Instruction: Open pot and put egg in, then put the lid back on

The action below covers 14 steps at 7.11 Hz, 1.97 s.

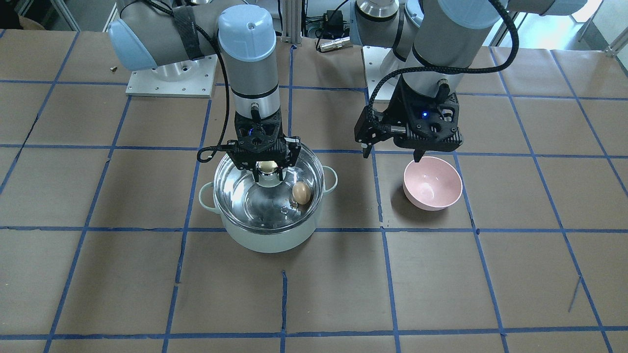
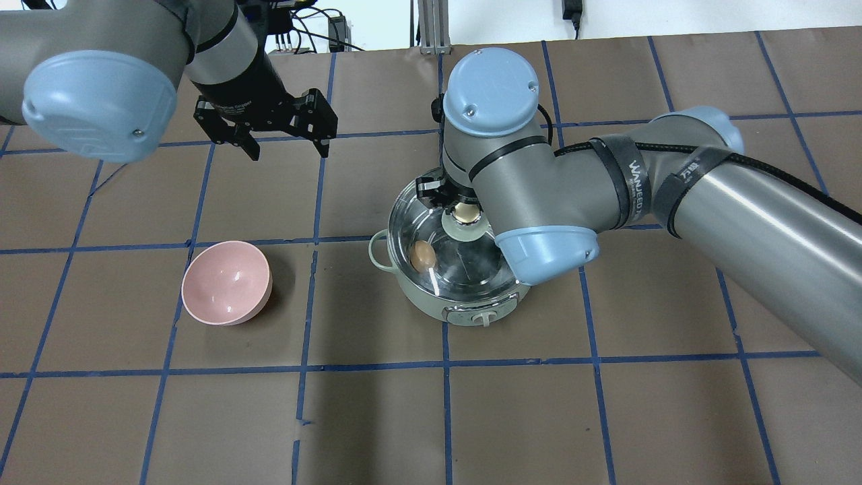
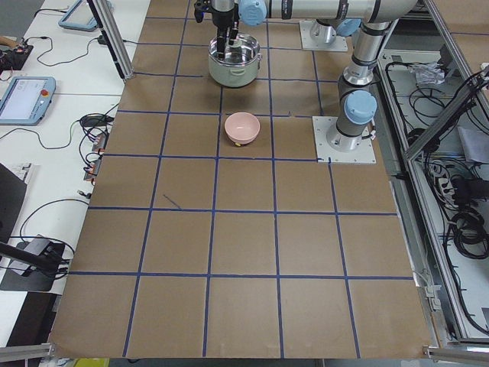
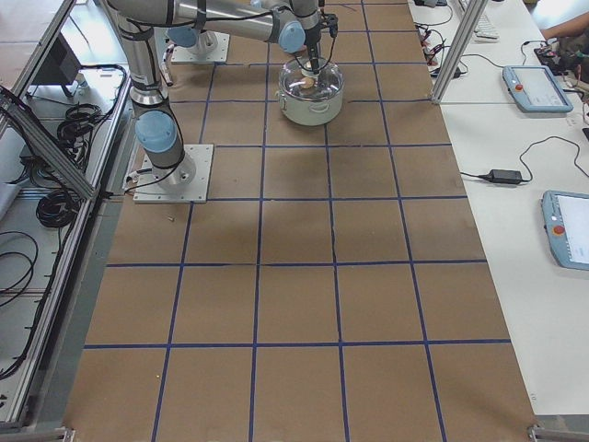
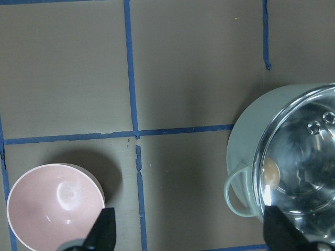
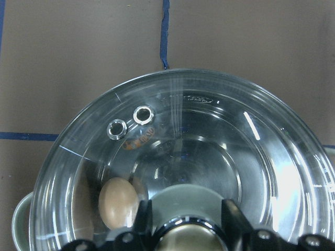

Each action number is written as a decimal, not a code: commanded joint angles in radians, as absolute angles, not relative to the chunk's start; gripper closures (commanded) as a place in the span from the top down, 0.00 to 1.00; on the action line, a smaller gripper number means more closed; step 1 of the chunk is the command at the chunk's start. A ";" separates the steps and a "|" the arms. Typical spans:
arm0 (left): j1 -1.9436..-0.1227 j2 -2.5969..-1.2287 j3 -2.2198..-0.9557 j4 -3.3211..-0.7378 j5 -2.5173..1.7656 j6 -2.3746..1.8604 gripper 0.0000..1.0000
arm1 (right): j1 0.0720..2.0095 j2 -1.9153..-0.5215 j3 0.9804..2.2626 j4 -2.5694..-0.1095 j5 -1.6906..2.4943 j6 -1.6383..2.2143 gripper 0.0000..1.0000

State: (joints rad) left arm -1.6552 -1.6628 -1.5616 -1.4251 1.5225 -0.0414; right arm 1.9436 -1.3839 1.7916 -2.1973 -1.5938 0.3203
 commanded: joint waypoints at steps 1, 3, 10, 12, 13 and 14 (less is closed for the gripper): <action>-1.655 -1.664 -1.563 -1.427 1.525 -0.041 1.00 | 1.944 -1.384 1.792 -2.197 -1.595 0.321 0.40; -1.655 -1.666 -1.562 -1.425 1.523 -0.041 1.00 | 1.944 -1.385 1.792 -2.197 -1.597 0.325 0.54; -1.657 -1.660 -1.560 -1.427 1.536 -0.038 1.00 | 1.811 -1.416 1.744 -2.177 -1.606 0.241 0.90; -1.654 -1.658 -1.534 -1.442 1.563 -0.002 1.00 | 1.697 -1.530 1.738 -2.050 -1.603 0.178 1.00; -1.652 -1.657 -1.534 -1.442 1.575 0.002 1.00 | 1.656 -1.576 1.730 -1.972 -1.605 0.175 1.00; -1.654 -1.657 -1.535 -1.454 1.575 0.002 1.00 | 1.632 -1.609 1.698 -1.883 -1.605 0.138 1.00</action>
State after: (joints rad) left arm -1.6532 -1.6572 -1.5360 -1.4437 1.5689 -0.0030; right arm 1.6709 -1.5615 1.7262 -1.9849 -1.6043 0.1707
